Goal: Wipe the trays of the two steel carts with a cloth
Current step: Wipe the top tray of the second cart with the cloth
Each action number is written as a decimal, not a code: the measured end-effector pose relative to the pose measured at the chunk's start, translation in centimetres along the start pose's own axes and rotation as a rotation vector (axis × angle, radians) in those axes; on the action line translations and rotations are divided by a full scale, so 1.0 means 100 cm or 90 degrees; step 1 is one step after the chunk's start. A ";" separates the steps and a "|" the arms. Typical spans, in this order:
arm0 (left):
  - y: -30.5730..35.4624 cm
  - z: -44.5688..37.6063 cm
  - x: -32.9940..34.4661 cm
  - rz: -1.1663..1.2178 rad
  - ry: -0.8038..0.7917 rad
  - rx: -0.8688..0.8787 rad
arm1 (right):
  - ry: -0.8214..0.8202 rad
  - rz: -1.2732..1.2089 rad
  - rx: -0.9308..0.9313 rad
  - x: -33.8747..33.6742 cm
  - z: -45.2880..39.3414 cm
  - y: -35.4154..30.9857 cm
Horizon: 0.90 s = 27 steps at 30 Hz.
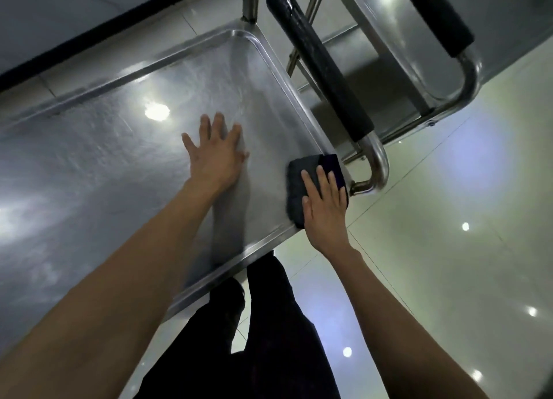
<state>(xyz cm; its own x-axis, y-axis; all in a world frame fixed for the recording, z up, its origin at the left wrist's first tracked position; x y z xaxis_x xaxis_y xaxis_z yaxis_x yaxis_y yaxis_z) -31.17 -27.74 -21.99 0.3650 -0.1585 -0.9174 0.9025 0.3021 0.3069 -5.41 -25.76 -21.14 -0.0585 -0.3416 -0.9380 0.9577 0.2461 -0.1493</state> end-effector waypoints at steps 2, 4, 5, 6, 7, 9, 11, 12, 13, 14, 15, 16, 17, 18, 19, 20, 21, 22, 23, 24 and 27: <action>-0.003 0.001 0.001 0.011 -0.001 -0.011 | 0.018 0.007 0.012 -0.003 0.002 -0.004; -0.006 0.002 0.000 0.014 -0.003 -0.021 | 0.024 0.014 0.009 -0.003 0.001 -0.011; -0.006 0.003 -0.001 0.008 -0.003 -0.020 | 0.020 0.015 0.001 -0.002 -0.001 -0.014; -0.005 0.004 -0.003 0.000 -0.001 -0.015 | 0.014 0.011 -0.007 0.000 -0.004 -0.018; -0.004 0.004 -0.006 -0.007 0.004 -0.010 | 0.006 0.006 -0.015 0.001 -0.007 -0.023; -0.007 0.005 -0.015 -0.009 0.035 -0.004 | -0.001 0.001 -0.030 0.003 -0.018 -0.037; -0.019 0.009 -0.025 0.009 0.087 -0.018 | -0.003 0.001 -0.049 0.003 -0.032 -0.055; -0.028 0.012 -0.029 0.014 0.107 -0.031 | -0.003 0.001 -0.064 0.002 -0.041 -0.066; -0.036 0.015 -0.032 0.014 0.122 -0.045 | -0.006 0.001 -0.080 0.003 -0.050 -0.077; -0.043 0.020 -0.034 0.012 0.134 -0.058 | -0.010 0.000 -0.096 0.003 -0.059 -0.089; -0.049 0.023 -0.035 0.011 0.140 -0.071 | -0.013 -0.001 -0.114 0.004 -0.069 -0.102; -0.053 0.026 -0.034 0.013 0.139 -0.080 | -0.013 -0.003 -0.130 0.005 -0.078 -0.116; -0.054 0.027 -0.032 0.013 0.130 -0.083 | -0.013 -0.005 -0.143 0.006 -0.089 -0.131; -0.055 0.027 -0.029 0.012 0.118 -0.084 | -0.014 -0.007 -0.155 0.006 -0.100 -0.146; -0.056 0.026 -0.027 0.015 0.108 -0.088 | -0.015 -0.008 -0.165 0.006 -0.112 -0.162; -0.057 0.024 -0.025 0.024 0.102 -0.097 | -0.016 -0.008 -0.176 0.007 -0.124 -0.178; -0.058 0.023 -0.024 0.033 0.098 -0.107 | -0.019 -0.007 -0.186 0.007 -0.137 -0.194; -0.059 0.023 -0.024 0.038 0.095 -0.116 | -0.023 -0.008 -0.197 0.007 -0.149 -0.211; -0.059 0.024 -0.023 0.041 0.092 -0.120 | -0.028 -0.011 -0.208 0.007 -0.162 -0.227; -0.059 0.025 -0.023 0.042 0.091 -0.121 | -0.032 -0.014 -0.221 0.006 -0.174 -0.243; -0.058 0.027 -0.021 0.052 0.098 -0.127 | -0.033 -0.015 -0.265 0.003 -0.205 -0.287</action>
<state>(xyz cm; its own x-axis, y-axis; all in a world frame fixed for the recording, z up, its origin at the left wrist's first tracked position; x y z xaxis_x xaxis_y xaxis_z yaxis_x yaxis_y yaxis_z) -36.58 -31.68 -21.16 0.3818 0.0138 -0.9241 0.8032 0.4896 0.3392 -38.64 -14.37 -23.58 -0.0548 -0.3934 -0.9177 0.7598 0.5799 -0.2940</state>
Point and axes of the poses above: each hand's wrist, its own z-axis away from the middle knuckle, its own x-axis out of the palm, y = z × x, the point moved 9 cm from there along -z, towards the middle knuckle, and after that the axes turned 14 degrees about x, right-handed, at the moved point
